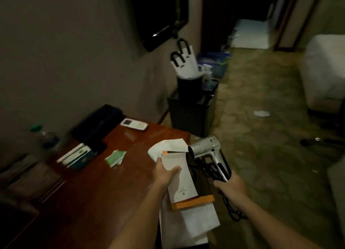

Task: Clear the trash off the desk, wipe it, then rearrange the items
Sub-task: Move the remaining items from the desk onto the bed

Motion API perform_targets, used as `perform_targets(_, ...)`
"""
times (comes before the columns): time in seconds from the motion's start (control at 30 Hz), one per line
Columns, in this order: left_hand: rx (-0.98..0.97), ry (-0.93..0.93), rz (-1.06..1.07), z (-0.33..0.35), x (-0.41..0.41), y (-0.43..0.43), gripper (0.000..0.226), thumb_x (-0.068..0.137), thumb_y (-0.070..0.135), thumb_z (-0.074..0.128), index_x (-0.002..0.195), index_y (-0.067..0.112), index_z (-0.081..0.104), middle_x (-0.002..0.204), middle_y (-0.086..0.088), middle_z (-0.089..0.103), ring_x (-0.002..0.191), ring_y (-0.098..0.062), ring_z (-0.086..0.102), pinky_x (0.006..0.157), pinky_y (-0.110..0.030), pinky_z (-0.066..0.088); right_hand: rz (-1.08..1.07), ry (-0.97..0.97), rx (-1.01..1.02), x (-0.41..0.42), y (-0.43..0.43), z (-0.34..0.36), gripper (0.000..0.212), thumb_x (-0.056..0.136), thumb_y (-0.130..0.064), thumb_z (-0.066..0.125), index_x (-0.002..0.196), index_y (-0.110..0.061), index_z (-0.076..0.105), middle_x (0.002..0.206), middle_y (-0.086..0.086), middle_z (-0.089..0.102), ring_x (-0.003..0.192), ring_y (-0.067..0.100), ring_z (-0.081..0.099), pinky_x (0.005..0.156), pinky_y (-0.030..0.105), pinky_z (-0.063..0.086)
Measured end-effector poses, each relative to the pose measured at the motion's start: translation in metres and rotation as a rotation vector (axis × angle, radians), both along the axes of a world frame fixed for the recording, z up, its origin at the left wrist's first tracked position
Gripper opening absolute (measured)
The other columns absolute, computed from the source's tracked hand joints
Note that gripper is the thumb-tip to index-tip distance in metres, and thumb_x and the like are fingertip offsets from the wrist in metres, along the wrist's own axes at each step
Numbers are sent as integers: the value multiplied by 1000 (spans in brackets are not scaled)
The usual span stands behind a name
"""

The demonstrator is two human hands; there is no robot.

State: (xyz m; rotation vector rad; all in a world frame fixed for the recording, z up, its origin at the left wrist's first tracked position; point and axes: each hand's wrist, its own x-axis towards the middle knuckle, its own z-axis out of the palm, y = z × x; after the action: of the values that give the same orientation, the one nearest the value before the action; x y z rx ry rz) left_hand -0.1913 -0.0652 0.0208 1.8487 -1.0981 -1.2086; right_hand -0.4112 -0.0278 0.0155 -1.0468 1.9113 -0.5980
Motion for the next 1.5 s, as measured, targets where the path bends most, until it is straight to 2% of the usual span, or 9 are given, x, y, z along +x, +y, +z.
perform_targets(0.23, 46, 3, -408, -15, -146, -139, 63, 81, 20, 76, 132, 14, 40, 126, -10, 55, 114, -29, 55, 95, -47, 49, -331, 64, 80, -114, -46, 5, 40, 72, -31, 75, 97, -18, 47, 89, 0, 55, 76, 15, 52, 59, 28, 40)
perform_targets(0.43, 56, 33, -790, -21, -296, -176, 56, 79, 11, 78, 124, 9, 44, 117, -8, 57, 104, -22, 56, 87, -38, 50, -688, 64, 151, -202, -18, 2, 35, 74, -28, 74, 98, -18, 50, 89, -3, 56, 76, 11, 53, 63, 28, 44)
perform_targets(0.57, 78, 61, -995, -27, -397, -178, 51, 80, 10, 76, 120, 11, 44, 109, -2, 54, 97, -16, 54, 78, -31, 46, -926, -18, 211, -263, 6, -12, 43, 75, -29, 75, 107, -16, 49, 102, 1, 59, 94, 21, 60, 81, 37, 51)
perform_targets(0.67, 98, 62, -1120, -32, -477, -172, 50, 81, 16, 76, 118, 17, 43, 112, -3, 55, 99, -18, 55, 80, -34, 49, -1042, -20, 191, -315, 25, -25, 41, 78, -31, 74, 108, -16, 52, 91, -2, 58, 77, 14, 59, 68, 31, 50)
perform_targets(0.8, 106, 12, -1228, -33, -580, -154, 56, 82, 23, 76, 127, 16, 43, 118, -4, 55, 103, -21, 55, 81, -36, 51, -1195, -36, 197, -387, 47, -32, 44, 77, -32, 75, 110, -15, 51, 101, 6, 61, 86, 23, 60, 67, 31, 48)
perform_targets(1.03, 89, -51, -1403, -28, -728, -123, 61, 82, 20, 74, 132, 15, 39, 124, -9, 53, 106, -25, 54, 87, -43, 52, -1431, -55, 163, -495, 82, -34, 43, 73, -25, 77, 107, -11, 55, 93, 7, 58, 77, 23, 54, 58, 27, 41)
perform_targets(1.2, 101, -51, -1545, -35, -834, -102, 56, 86, 13, 70, 132, 10, 37, 123, -7, 50, 102, -19, 49, 77, -31, 45, -1558, -131, 173, -567, 96, -46, 37, 76, -25, 75, 104, -12, 53, 90, 4, 58, 76, 20, 55, 60, 28, 42)
perform_targets(1.33, 88, -125, -1662, -50, -930, -89, 55, 85, 23, 71, 129, 19, 39, 125, -11, 54, 106, -27, 55, 85, -38, 52, -1658, -116, 241, -634, 102, -58, 41, 71, -31, 75, 100, -16, 51, 90, 4, 61, 79, 23, 62, 69, 33, 52)
perform_targets(1.5, 79, -226, -1852, -55, -1042, -74, 54, 85, 28, 70, 129, 21, 40, 125, -9, 55, 113, -30, 55, 77, -30, 43, -1828, -159, 275, -714, 103, -64, 35, 73, -27, 73, 97, -15, 52, 79, 0, 65, 69, 18, 67, 66, 31, 52)
